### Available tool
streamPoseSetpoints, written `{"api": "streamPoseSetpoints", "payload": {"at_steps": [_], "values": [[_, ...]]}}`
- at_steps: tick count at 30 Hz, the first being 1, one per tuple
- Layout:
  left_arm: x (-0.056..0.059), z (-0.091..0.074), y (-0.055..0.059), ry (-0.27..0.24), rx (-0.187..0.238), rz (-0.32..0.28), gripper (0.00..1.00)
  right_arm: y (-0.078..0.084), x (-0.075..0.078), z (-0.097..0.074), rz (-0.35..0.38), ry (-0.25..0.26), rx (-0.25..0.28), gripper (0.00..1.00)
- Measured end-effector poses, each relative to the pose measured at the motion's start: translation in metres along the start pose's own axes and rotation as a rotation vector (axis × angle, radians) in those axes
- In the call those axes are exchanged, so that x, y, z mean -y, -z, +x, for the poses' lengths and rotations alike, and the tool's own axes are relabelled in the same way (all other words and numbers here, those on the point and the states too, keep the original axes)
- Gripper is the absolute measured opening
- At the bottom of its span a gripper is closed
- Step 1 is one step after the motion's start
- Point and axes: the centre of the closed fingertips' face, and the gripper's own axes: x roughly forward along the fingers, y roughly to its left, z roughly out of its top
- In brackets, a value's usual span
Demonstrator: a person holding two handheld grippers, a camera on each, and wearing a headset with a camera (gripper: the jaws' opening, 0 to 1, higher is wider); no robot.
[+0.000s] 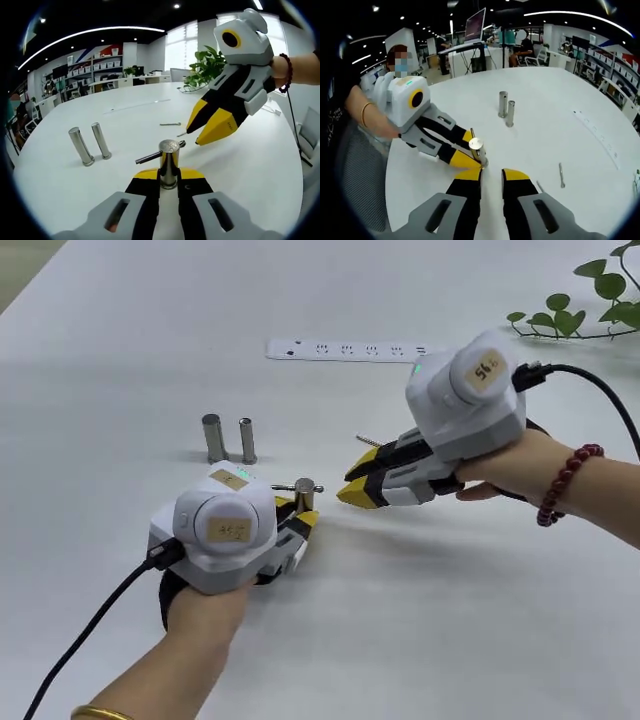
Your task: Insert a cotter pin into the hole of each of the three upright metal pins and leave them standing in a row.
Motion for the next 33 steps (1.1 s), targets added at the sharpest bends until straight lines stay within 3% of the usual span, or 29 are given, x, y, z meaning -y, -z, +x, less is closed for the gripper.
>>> {"api": "streamPoseSetpoints", "payload": {"at_steps": [6, 33], "values": [[-0.001, -0.001, 0.001, 0.004, -0.004, 0.005, 0.09, 0.001, 0.000, -0.001, 0.012, 0.013, 0.009, 0.14], [-0.038, -0.025, 0.001, -0.060, -0.017, 0.015, 0.09, -0.001, -0.005, 0.004, 0.021, 0.033, 0.025, 0.15]]}}
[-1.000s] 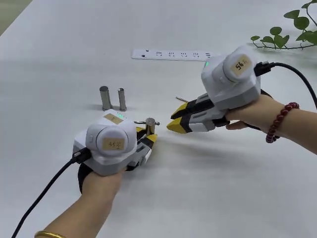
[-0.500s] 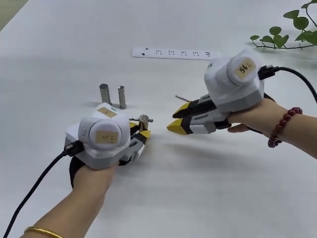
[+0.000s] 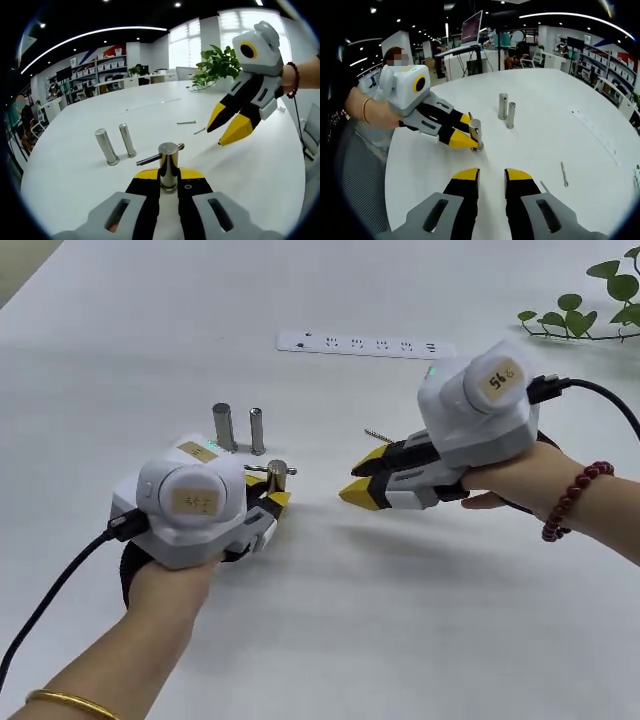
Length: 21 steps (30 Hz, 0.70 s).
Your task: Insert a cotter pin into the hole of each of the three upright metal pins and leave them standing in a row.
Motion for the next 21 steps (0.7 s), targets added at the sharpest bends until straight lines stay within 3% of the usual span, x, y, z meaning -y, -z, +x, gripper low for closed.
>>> {"api": "streamPoseSetpoints", "payload": {"at_steps": [10, 21], "values": [[-0.023, -0.012, 0.005, -0.054, 0.000, -0.024, 0.09, -0.004, 0.000, 0.003, 0.002, 0.001, 0.011, 0.15], [-0.029, -0.017, 0.009, -0.050, 0.032, -0.053, 0.08, -0.008, -0.006, 0.008, 0.002, -0.005, 0.024, 0.16]]}}
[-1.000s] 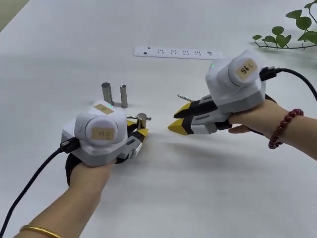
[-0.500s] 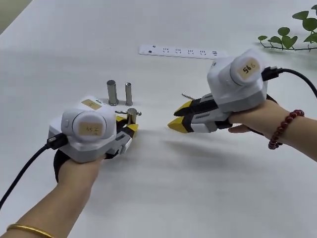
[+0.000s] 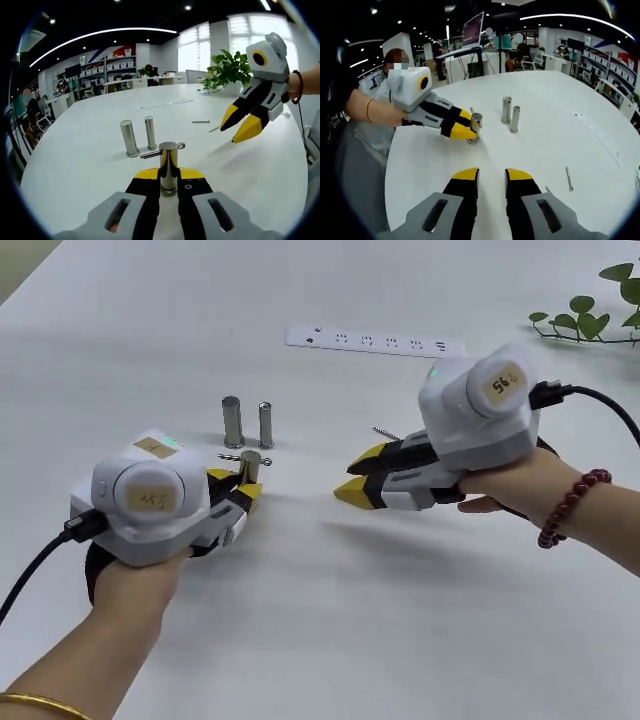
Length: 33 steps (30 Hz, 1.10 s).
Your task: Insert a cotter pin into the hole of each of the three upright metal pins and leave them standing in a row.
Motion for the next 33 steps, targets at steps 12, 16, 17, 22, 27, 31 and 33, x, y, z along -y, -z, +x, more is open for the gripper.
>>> {"api": "streamPoseSetpoints", "payload": {"at_steps": [12, 16, 17, 22, 27, 31, 33], "values": [[-0.0019, -0.0029, 0.0041, 0.003, 0.002, 0.013, 0.09, -0.0039, -0.0016, 0.0051, -0.002, -0.005, 0.003, 0.16], [-0.0033, -0.0033, 0.0044, -0.001, 0.006, 0.002, 0.09, -0.0034, -0.0017, 0.0068, -0.003, -0.007, 0.002, 0.16], [-0.0034, -0.0033, 0.0045, -0.002, 0.006, 0.004, 0.09, -0.0031, -0.0014, 0.0070, -0.004, -0.008, 0.002, 0.16], [-0.0042, -0.0028, 0.0052, -0.003, 0.009, -0.002, 0.09, -0.0025, 0.0005, 0.0075, 0.001, -0.006, 0.004, 0.16], [-0.0052, -0.0024, 0.0052, -0.001, 0.011, -0.008, 0.10, -0.0011, 0.0002, 0.0077, 0.000, -0.007, 0.004, 0.16], [-0.0052, -0.0024, 0.0052, 0.002, 0.008, -0.004, 0.10, -0.0011, -0.0021, 0.0072, -0.002, -0.008, 0.002, 0.16], [-0.0055, -0.0024, 0.0053, 0.001, 0.007, -0.003, 0.10, -0.0019, -0.0035, 0.0067, -0.003, -0.008, 0.003, 0.16]]}}
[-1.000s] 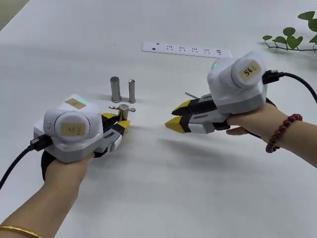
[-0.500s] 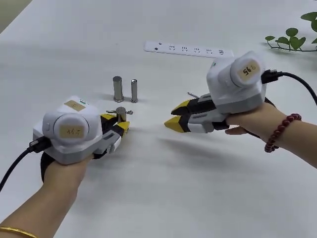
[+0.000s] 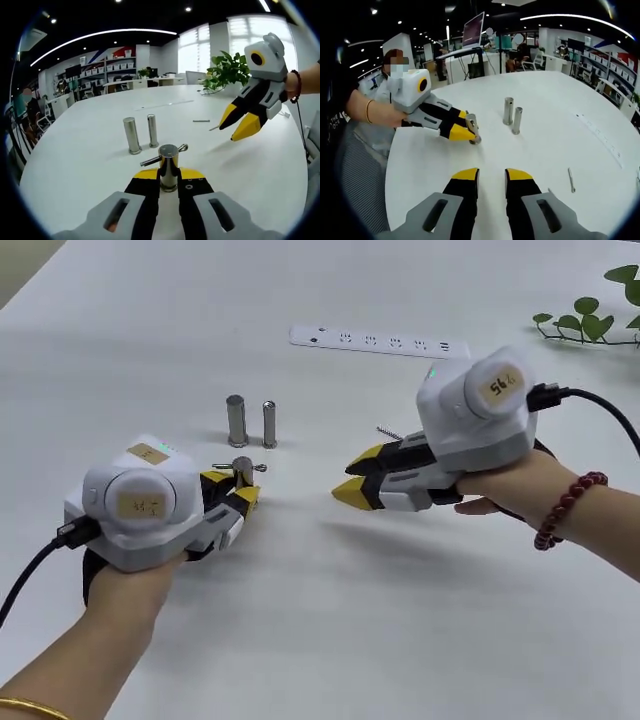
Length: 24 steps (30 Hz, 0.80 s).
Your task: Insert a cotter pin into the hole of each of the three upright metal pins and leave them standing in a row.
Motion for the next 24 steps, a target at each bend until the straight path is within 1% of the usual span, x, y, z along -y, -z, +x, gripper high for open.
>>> {"api": "streamPoseSetpoints", "payload": {"at_steps": [4, 6, 9, 10, 12, 13, 15, 17, 20, 22, 24], "values": [[-0.002, 0.000, 0.003, -0.006, -0.014, -0.003, 0.11, -0.002, 0.001, 0.000, -0.002, 0.000, 0.005, 0.16], [-0.004, -0.002, 0.005, -0.012, -0.025, -0.007, 0.15, -0.004, 0.000, -0.001, -0.003, 0.003, 0.009, 0.16], [-0.006, -0.004, 0.008, -0.008, -0.036, -0.032, 0.20, -0.006, -0.002, 0.000, 0.001, 0.000, 0.021, 0.16], [-0.006, -0.006, 0.008, -0.010, -0.037, -0.034, 0.22, -0.007, -0.004, 0.000, 0.002, -0.004, 0.026, 0.16], [-0.005, -0.008, 0.007, 0.002, -0.033, -0.071, 0.24, -0.010, -0.006, 0.001, 0.003, -0.013, 0.032, 0.15], [-0.006, -0.009, 0.007, 0.002, -0.030, -0.074, 0.25, -0.011, -0.007, 0.002, -0.005, -0.016, 0.035, 0.14], [-0.007, -0.011, 0.005, -0.006, -0.028, -0.058, 0.29, -0.015, -0.011, 0.003, -0.021, -0.024, 0.041, 0.11], [-0.007, -0.013, 0.003, -0.005, -0.026, -0.060, 0.33, -0.018, -0.014, 0.004, -0.026, -0.031, 0.044, 0.09], [-0.005, -0.017, -0.002, 0.001, -0.012, -0.051, 0.37, -0.025, -0.018, 0.008, -0.030, -0.042, 0.054, 0.09], [-0.004, -0.020, -0.004, -0.007, -0.008, -0.030, 0.39, -0.030, -0.019, 0.011, -0.040, -0.045, 0.059, 0.09], [-0.005, -0.023, -0.006, -0.010, -0.011, -0.033, 0.41, -0.033, -0.020, 0.013, -0.041, -0.053, 0.065, 0.09]]}}
